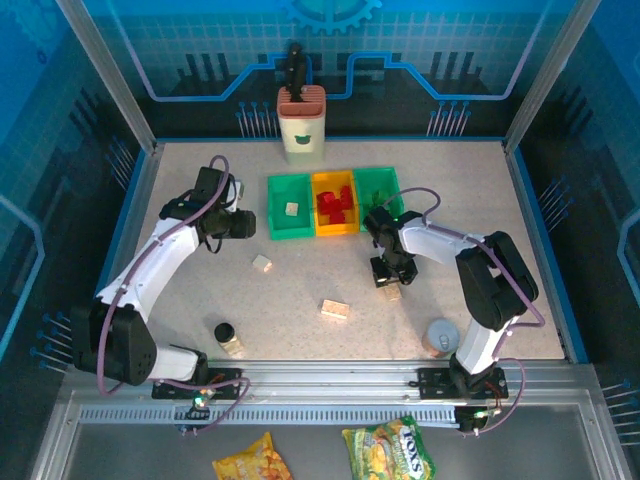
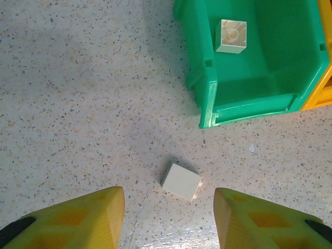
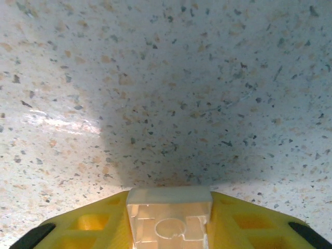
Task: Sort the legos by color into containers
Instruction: Pick up the lego from the bottom-center of the table.
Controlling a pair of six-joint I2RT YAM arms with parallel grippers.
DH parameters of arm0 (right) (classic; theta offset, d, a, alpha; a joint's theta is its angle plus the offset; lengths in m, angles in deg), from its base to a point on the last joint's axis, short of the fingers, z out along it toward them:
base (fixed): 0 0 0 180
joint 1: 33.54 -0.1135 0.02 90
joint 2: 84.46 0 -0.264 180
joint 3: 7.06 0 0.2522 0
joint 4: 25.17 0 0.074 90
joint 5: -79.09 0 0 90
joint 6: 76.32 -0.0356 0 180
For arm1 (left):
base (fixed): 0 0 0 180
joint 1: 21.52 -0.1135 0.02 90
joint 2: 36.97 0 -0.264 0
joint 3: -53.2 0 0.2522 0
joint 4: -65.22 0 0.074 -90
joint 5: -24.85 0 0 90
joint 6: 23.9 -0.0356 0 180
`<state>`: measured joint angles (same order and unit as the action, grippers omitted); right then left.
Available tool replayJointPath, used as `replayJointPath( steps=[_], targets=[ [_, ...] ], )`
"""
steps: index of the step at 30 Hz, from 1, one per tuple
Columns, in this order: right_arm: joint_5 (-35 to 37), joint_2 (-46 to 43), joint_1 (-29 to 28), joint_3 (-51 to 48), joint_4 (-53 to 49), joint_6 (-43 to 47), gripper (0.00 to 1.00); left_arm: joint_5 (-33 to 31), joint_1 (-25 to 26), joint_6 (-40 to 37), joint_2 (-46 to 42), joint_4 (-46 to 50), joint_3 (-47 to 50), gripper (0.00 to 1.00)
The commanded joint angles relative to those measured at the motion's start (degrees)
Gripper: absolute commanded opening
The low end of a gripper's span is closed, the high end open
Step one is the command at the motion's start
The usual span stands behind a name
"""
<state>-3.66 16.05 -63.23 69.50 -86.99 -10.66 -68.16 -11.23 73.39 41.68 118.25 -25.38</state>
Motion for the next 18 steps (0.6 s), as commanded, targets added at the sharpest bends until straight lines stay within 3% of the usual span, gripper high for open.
replayJointPath(
  steps=[1,9,18],
  targets=[
    [1.0,-0.4,-0.9,1.9,-1.9,-0.1,0.38,1.5,-0.5,-1.0,-1.6,-1.1,0.8,0.49],
    [1.3,-0.6,-2.7,6.8,-3.7,-1.7,0.38,2.1,-0.9,-1.2,-1.9,-1.7,1.0,0.49],
    [1.6,4.2,-7.9,19.5,-4.3,-6.6,0.38,3.0,-1.1,-1.0,-2.9,-2.5,1.3,0.49]
  ],
)
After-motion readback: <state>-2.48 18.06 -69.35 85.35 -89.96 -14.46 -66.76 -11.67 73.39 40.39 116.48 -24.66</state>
